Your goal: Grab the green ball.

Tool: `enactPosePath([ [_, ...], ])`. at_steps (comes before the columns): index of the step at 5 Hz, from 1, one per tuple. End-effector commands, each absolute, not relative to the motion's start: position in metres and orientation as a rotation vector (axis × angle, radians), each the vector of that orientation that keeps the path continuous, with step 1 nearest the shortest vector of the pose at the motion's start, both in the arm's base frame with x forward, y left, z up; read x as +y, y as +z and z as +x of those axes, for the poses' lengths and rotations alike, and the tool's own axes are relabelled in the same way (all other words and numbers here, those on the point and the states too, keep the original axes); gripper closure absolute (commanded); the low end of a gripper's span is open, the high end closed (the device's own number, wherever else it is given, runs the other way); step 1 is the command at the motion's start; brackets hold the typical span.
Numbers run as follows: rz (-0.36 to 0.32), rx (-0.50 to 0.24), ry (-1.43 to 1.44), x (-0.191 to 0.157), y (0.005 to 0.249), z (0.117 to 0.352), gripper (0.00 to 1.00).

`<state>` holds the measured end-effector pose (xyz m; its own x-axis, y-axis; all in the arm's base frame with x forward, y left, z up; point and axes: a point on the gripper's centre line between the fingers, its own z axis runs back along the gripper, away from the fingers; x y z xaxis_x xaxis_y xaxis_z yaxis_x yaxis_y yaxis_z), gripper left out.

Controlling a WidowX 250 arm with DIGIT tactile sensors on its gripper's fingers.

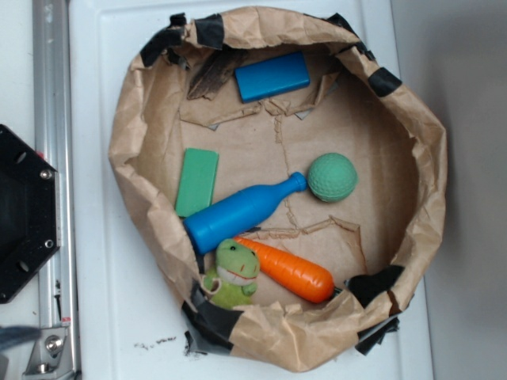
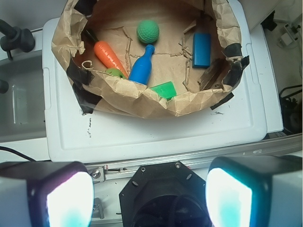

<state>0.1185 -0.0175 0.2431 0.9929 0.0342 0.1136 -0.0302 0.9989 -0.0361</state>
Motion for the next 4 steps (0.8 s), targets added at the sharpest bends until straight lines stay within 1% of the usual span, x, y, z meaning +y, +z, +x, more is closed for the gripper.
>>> enactPosePath([
  [1, -0.034, -0.114, 0.032, -0.018, 0.243, 0.119, 0.00],
  [2, 0.053, -0.318, 0.051, -0.005, 0.193, 0.169, 0.00],
  [3, 0.081, -0.403, 0.184, 0.005, 0.148, 0.220, 0.00],
  [4, 0.040, -0.378, 0.318, 0.007, 0.105, 0.268, 0.00],
])
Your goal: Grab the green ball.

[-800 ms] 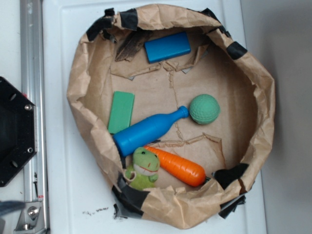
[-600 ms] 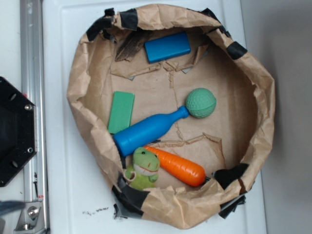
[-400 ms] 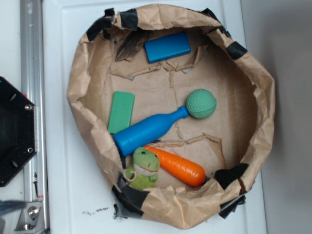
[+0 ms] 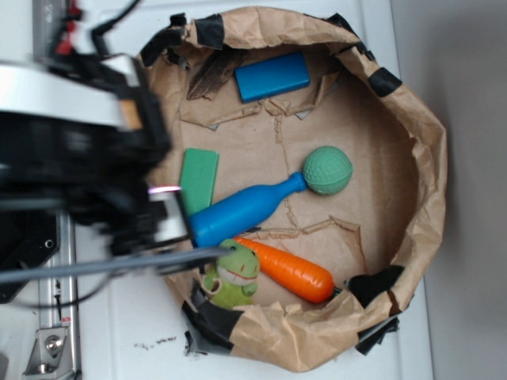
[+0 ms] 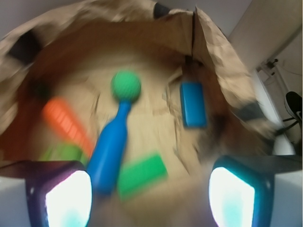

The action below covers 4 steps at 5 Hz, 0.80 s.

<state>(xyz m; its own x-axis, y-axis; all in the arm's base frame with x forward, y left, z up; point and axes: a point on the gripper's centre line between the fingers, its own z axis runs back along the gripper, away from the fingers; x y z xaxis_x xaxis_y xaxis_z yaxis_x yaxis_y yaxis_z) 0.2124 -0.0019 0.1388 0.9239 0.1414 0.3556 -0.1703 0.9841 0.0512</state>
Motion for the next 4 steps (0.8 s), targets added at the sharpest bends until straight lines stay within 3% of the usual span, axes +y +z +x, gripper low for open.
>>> enactPosePath([
  [1, 0.054, -0.319, 0.364, 0.012, 0.079, 0.310, 0.00],
  [2, 0.060, -0.270, 0.390, 0.020, 0.053, 0.328, 0.00],
  [3, 0.081, -0.237, 0.346, 0.024, 0.023, 0.342, 0.12],
  [4, 0.091, -0.230, 0.319, 0.022, 0.035, 0.339, 1.00],
])
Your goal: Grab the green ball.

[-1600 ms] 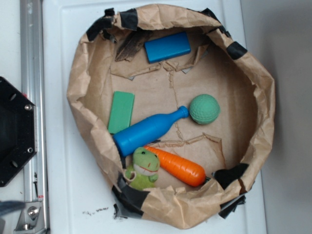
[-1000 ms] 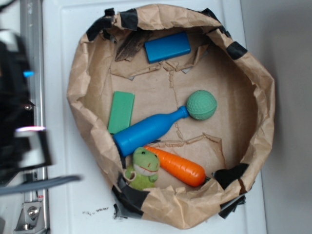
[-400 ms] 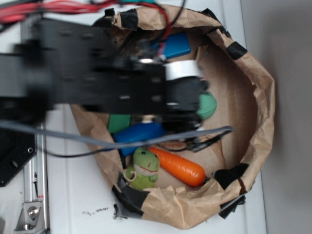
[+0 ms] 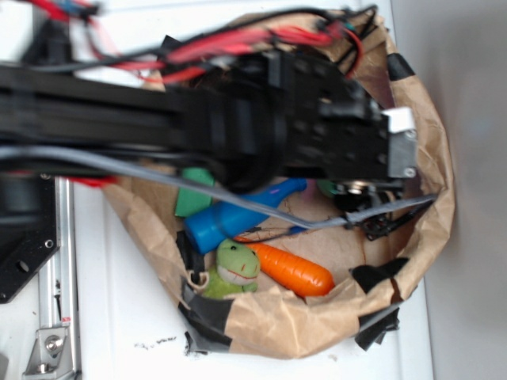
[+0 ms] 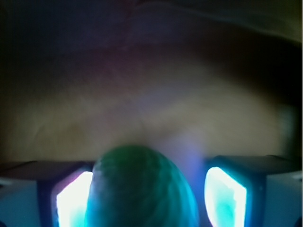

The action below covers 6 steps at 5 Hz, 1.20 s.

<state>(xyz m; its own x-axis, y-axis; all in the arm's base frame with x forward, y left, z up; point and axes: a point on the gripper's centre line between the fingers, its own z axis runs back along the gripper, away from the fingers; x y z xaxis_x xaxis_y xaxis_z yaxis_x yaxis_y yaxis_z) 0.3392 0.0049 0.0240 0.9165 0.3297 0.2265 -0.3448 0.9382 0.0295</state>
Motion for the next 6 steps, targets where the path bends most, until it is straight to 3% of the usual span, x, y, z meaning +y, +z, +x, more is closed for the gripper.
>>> enactPosePath([
  [1, 0.118, -0.173, 0.260, 0.026, 0.073, 0.325, 1.00],
  [2, 0.028, -0.232, 0.413, 0.035, 0.120, 0.298, 1.00],
  [3, 0.158, -0.355, 0.545, 0.035, 0.170, 0.267, 1.00],
  [4, 0.058, -0.294, 0.475, 0.034, 0.219, 0.264, 1.00],
  [5, -0.016, -0.231, 0.417, 0.023, 0.236, 0.261, 1.00],
  [6, 0.013, -0.193, 0.407, 0.016, 0.227, 0.265, 1.00],
])
